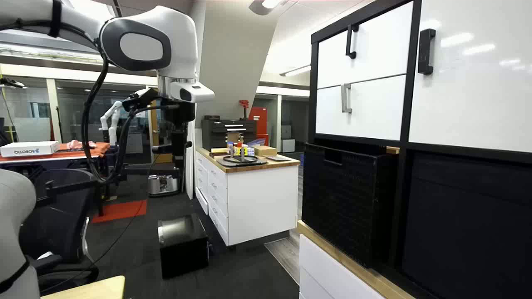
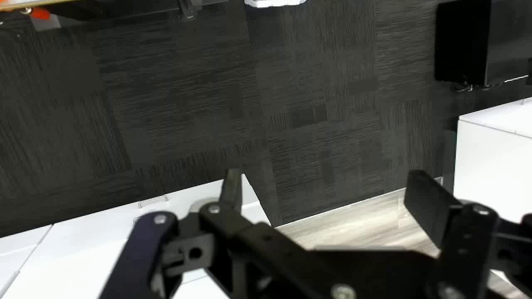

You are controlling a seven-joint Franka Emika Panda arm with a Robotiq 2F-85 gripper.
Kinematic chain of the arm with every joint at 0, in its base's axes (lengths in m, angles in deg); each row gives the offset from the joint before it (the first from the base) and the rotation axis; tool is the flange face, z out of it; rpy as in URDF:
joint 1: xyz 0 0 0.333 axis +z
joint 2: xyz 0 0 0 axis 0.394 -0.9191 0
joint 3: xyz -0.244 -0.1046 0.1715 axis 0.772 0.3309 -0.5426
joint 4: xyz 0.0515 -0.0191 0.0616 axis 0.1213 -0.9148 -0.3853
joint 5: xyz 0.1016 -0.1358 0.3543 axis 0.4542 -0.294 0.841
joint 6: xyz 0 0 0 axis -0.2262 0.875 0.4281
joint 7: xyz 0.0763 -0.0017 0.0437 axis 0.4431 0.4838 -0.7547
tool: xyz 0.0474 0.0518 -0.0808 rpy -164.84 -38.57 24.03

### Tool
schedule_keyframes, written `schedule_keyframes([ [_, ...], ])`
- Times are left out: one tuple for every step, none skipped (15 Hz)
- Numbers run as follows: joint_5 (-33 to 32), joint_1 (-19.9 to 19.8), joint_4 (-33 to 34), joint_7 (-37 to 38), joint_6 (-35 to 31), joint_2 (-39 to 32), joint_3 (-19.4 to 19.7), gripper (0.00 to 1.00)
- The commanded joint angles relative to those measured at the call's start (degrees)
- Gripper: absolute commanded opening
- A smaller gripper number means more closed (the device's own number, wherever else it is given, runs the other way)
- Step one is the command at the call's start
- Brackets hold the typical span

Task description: Open the topmost drawer, pick the red lid and place it inside then close it

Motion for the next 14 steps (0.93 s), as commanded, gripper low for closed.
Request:
schedule_keyframes([
  [0.6, -1.1, 0.2, -0.6, 0.4, 0.0, -0.7, 1.0],
  [0.6, -1.1, 0.2, -0.6, 0.4, 0.0, -0.7, 1.0],
  [0.6, -1.1, 0.2, -0.6, 0.4, 0.0, -0.7, 1.0],
  [0.6, -1.1, 0.2, -0.6, 0.4, 0.0, -0.7, 1.0],
  [0.6, -1.1, 0.2, -0.6, 0.4, 0.0, -0.7, 1.0],
  [0.6, -1.1, 0.2, -0.6, 0.4, 0.0, -0.7, 1.0],
  [0.5, -1.0, 0.1, -1.0, 0.3, -0.1, -0.7, 1.0],
  [0.3, -1.1, 0.1, -1.5, 0.0, -0.5, -0.7, 1.0],
  [0.1, -1.1, 0.0, -2.3, -0.4, -0.8, -0.7, 1.0],
  [-0.4, -1.0, -0.1, -3.6, -1.1, -1.4, -0.7, 1.0],
  [-1.1, -1.1, -0.2, -4.6, -1.7, -2.3, -0.7, 1.0],
  [-1.8, -1.4, -0.2, -5.9, -2.6, -3.4, -0.6, 1.0],
  [-2.6, -1.5, -0.3, -7.5, -3.7, -4.4, -0.4, 1.0],
  [-3.6, -1.7, -0.1, -8.8, -4.9, -5.9, -0.2, 1.0],
])
